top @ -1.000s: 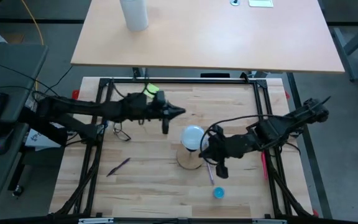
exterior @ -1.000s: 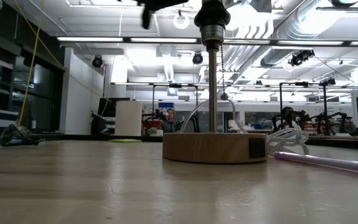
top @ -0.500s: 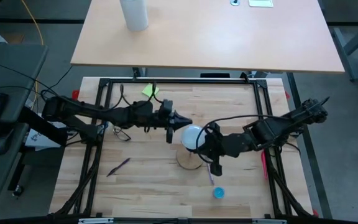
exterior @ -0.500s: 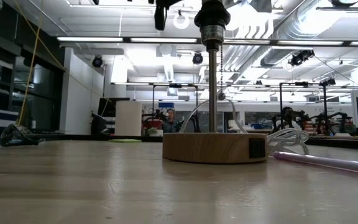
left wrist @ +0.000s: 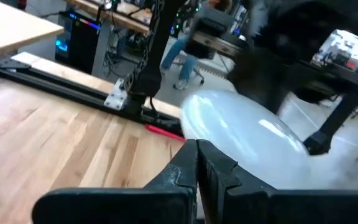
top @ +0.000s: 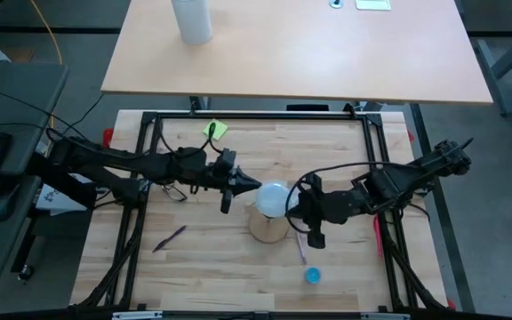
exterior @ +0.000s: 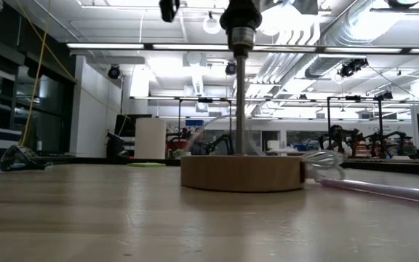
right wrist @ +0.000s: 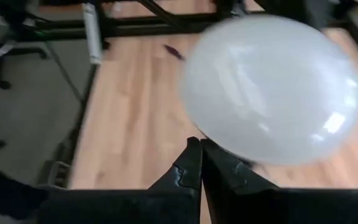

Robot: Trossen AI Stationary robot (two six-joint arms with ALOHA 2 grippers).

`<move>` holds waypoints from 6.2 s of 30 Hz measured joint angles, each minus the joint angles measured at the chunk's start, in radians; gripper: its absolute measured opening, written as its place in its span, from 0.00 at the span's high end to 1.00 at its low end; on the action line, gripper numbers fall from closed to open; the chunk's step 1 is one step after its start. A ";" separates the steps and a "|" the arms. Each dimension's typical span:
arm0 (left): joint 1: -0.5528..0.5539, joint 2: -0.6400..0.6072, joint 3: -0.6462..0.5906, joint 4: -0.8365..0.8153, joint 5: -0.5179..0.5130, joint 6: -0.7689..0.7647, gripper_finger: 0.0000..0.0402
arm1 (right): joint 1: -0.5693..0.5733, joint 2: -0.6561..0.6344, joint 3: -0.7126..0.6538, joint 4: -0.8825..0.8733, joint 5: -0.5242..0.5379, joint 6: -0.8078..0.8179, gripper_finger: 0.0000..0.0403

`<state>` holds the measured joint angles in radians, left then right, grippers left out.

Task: Screw lightbulb
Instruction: Remove the lightbulb from the lamp

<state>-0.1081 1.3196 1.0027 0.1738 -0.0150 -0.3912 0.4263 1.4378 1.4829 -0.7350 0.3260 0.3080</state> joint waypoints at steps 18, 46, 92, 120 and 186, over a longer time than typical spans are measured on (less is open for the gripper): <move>-0.095 -0.272 0.001 -0.331 -0.274 0.076 1.00 | -0.015 -0.097 -0.001 -0.206 0.013 0.097 1.00; 0.027 0.014 0.000 0.006 0.012 0.057 1.00 | -0.011 0.027 -0.001 0.114 0.009 -0.021 1.00; 0.047 0.012 -0.054 0.030 -0.042 0.157 1.00 | -0.040 0.059 -0.001 0.248 -0.108 -0.080 1.00; -0.211 -0.275 -0.052 -0.214 -0.253 0.052 1.00 | -0.080 -0.052 -0.002 -0.093 0.096 0.009 1.00; -0.286 0.399 -0.415 0.528 -0.443 -0.193 0.49 | -0.083 -0.071 -0.001 -0.144 -0.046 0.075 1.00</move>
<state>-0.3938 1.7184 0.5881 0.7014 -0.4578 -0.5844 0.3438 1.3670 1.4815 -0.8788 0.2802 0.3831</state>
